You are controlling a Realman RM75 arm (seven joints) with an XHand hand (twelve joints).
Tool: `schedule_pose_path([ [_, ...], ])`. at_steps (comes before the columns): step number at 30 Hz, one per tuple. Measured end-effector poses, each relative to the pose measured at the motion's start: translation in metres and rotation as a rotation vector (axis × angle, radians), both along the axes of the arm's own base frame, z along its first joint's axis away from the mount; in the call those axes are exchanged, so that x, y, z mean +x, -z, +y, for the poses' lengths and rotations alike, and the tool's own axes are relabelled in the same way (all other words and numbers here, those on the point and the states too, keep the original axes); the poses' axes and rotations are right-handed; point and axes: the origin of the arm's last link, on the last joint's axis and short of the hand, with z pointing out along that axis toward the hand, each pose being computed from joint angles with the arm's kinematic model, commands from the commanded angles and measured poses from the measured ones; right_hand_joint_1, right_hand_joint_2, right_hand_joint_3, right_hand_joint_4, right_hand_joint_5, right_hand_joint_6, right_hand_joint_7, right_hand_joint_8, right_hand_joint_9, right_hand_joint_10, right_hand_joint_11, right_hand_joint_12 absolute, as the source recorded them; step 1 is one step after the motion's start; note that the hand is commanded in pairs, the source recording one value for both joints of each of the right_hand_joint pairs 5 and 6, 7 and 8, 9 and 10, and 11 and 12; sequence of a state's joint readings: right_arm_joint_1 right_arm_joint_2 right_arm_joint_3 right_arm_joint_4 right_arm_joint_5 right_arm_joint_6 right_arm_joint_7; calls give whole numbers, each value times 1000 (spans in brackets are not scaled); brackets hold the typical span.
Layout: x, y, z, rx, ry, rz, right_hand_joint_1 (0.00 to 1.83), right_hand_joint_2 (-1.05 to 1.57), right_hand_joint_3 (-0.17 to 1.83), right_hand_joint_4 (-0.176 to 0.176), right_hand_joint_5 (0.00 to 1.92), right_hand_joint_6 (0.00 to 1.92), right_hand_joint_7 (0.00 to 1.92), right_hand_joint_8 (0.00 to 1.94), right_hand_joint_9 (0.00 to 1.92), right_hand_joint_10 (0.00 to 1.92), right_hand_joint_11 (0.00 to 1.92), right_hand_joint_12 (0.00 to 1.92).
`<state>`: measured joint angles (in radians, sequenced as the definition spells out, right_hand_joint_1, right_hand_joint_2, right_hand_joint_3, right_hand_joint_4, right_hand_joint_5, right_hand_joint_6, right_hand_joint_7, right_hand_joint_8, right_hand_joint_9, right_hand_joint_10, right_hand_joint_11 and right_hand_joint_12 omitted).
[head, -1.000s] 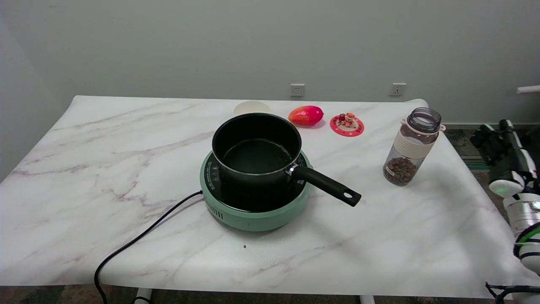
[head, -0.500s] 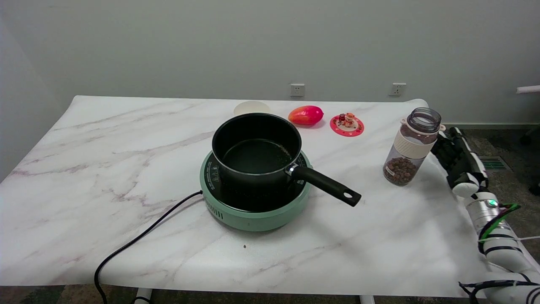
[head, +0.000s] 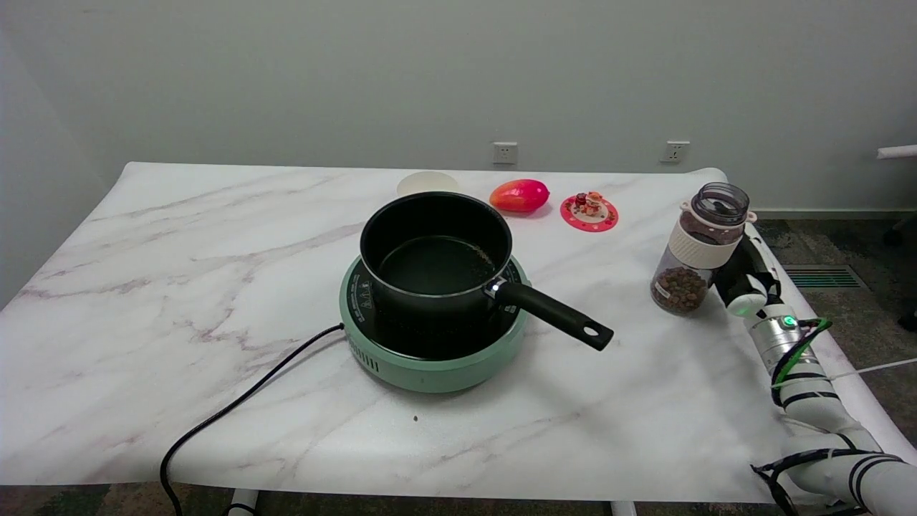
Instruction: Pick up the bottle.
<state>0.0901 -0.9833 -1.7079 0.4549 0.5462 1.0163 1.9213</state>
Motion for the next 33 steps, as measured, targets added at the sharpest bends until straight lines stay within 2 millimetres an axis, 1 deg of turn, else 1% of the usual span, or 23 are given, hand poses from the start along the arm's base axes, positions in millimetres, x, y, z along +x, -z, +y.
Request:
schedule_pose_path([
  [3,2,3,-5,14,-8,3,1195,-1047,787,0,0,0,356,356,363,363,344,344],
  [6,3,6,-10,28,-12,7,1215,-1047,817,0,0,0,363,363,365,365,345,345],
  [11,5,10,-14,43,-19,11,1304,-1025,668,0,0,0,386,386,382,382,322,322],
  [13,6,10,-15,47,-22,14,1343,-985,707,0,0,0,397,397,391,391,307,307],
  [16,6,11,-16,51,-24,17,1400,-777,769,0,30,30,442,442,444,444,276,276],
  [18,6,11,-16,52,-25,19,1430,-566,857,0,97,97,494,494,580,580,244,244],
  [19,6,12,-16,54,-26,20,1436,-519,849,0,123,123,507,507,613,613,236,236],
  [20,6,12,-16,54,-26,20,1438,-499,840,0,133,133,525,525,628,628,234,234],
  [23,7,12,-16,56,-26,23,1450,-368,781,0,193,193,674,674,712,712,251,251],
  [24,6,11,-16,56,-25,24,1457,-298,756,0,237,237,762,762,748,748,280,280],
  [27,6,11,-15,58,-24,28,1486,-235,717,0,295,295,847,847,785,785,279,279],
  [33,6,10,-14,57,-21,32,1507,-99,698,0,422,422,988,988,866,866,448,448],
])
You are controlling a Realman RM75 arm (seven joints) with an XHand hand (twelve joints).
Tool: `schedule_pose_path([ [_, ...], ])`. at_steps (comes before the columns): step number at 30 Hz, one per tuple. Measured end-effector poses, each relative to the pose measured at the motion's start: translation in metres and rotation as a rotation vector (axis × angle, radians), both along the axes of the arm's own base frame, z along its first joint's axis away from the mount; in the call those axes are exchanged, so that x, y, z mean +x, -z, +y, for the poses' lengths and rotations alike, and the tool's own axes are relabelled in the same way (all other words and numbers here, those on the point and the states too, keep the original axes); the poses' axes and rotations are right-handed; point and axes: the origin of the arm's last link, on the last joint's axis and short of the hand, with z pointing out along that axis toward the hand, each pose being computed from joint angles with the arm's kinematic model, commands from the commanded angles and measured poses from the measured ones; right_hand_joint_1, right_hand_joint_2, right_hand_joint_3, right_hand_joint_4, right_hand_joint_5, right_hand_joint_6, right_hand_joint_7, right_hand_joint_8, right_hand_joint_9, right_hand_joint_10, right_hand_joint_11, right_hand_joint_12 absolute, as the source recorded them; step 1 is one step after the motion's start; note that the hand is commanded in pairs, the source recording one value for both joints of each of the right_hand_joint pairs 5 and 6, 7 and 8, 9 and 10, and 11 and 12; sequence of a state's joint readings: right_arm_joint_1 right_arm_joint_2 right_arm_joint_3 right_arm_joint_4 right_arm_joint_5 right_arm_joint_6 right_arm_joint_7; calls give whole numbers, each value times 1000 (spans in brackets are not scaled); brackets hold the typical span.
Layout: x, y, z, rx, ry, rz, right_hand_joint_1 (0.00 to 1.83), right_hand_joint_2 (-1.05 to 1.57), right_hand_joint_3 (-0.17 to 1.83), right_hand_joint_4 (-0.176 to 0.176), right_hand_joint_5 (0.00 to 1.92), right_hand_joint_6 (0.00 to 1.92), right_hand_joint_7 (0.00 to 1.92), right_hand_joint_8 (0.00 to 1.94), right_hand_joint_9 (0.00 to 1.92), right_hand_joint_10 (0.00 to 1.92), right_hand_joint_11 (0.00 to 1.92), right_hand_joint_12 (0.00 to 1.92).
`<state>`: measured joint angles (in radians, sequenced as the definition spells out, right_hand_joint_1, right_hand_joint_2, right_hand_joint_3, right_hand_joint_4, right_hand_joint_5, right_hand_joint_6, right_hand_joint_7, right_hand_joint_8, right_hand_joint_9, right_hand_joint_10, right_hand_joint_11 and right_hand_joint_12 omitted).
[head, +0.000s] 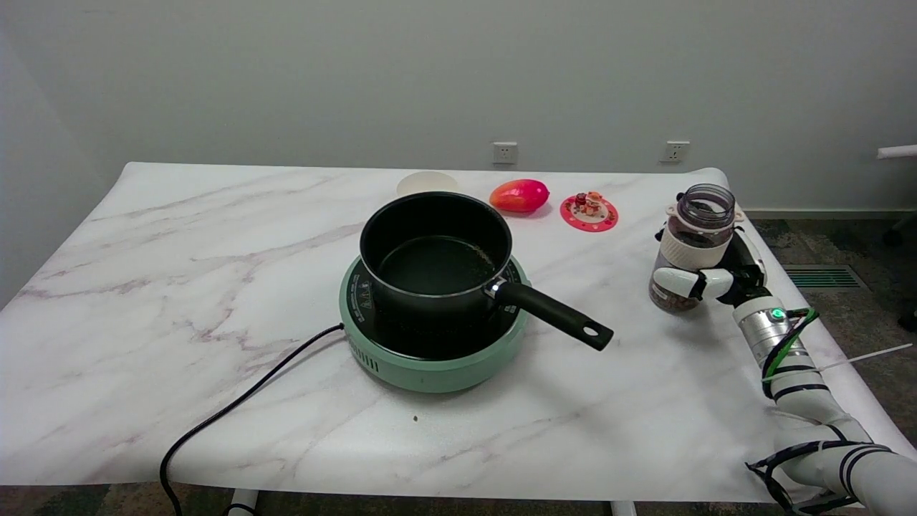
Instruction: Pick up the bottle.
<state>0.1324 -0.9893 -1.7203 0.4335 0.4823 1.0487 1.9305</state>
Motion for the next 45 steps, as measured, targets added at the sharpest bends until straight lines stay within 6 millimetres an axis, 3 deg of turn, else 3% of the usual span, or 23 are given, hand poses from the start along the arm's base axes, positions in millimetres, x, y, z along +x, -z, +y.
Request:
schedule_pose_path([
  [3,0,-1,1,-1,0,2,1509,-74,742,0,504,504,1100,1100,911,911,515,515],
  [8,0,-2,2,-4,2,5,1539,70,1086,0,1089,1089,1470,1470,1183,1183,810,810],
  [13,0,-5,4,-14,3,7,1553,380,917,0,1551,1551,1829,1829,1265,1265,1004,1004],
  [20,0,-9,7,-29,2,7,1544,620,691,0,1907,1907,1920,1920,1279,1279,1065,1065],
  [35,10,-14,1,-36,-29,13,1517,813,637,0,1920,1920,1920,1920,1308,1308,1076,1076],
  [45,37,-9,-26,11,-87,45,1512,909,623,0,1920,1920,1920,1920,1333,1333,1099,1099],
])
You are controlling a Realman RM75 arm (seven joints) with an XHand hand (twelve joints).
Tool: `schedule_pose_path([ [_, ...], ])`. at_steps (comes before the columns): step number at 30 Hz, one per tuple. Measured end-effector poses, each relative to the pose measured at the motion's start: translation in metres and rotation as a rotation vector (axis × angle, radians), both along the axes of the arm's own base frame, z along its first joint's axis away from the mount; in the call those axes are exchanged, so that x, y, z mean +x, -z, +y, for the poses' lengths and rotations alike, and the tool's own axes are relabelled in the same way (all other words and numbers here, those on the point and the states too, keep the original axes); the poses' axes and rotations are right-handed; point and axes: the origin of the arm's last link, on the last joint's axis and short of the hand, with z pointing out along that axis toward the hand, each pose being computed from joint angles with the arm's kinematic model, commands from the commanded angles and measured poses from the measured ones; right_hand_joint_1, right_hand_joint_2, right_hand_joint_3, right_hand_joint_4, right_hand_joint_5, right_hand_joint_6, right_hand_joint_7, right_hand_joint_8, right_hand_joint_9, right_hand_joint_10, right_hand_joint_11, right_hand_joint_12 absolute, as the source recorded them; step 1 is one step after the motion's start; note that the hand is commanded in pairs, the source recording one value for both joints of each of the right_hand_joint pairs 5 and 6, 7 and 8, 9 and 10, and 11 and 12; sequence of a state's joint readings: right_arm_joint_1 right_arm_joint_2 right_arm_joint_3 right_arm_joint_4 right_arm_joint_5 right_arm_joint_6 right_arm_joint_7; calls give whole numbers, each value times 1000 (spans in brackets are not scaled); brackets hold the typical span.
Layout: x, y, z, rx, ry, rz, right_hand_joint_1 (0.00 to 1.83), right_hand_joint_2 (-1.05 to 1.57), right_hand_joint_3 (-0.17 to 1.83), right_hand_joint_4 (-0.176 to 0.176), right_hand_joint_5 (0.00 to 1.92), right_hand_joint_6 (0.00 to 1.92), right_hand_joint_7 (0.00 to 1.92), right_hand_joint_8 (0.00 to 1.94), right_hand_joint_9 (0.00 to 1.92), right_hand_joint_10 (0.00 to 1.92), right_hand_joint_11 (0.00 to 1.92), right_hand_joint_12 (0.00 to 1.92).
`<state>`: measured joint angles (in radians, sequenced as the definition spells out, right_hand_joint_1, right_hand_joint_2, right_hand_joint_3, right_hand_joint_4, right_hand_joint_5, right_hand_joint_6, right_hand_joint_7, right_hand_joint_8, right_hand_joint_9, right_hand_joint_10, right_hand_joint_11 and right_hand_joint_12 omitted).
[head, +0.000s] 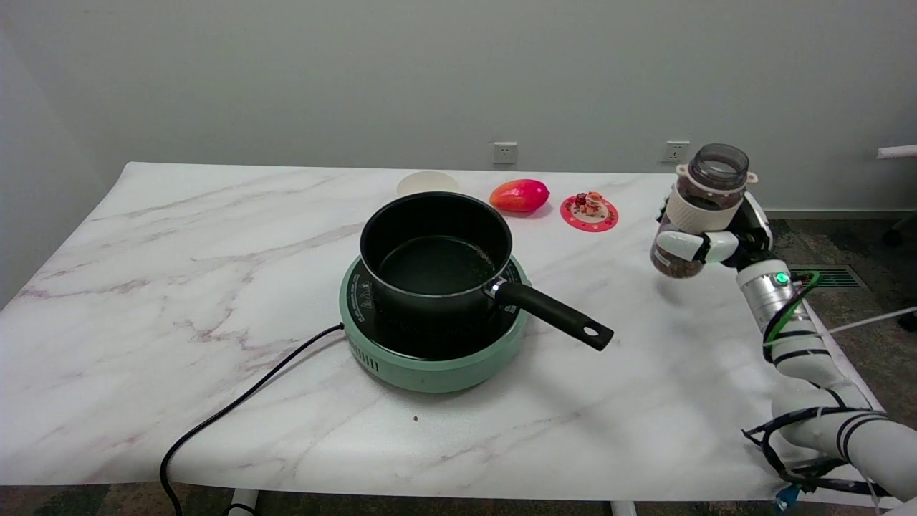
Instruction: Pick up the bottle.
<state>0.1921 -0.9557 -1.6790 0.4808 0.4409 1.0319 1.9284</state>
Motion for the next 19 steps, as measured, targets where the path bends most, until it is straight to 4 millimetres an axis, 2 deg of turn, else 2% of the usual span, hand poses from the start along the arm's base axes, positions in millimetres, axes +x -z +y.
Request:
schedule_pose_path([
  [9,42,16,-43,101,-42,76,1526,912,646,0,1920,1920,1920,1920,1330,1330,1094,1094],
  [19,92,49,-87,221,-83,181,1538,891,689,0,1920,1920,1920,1920,1320,1320,1093,1093],
])
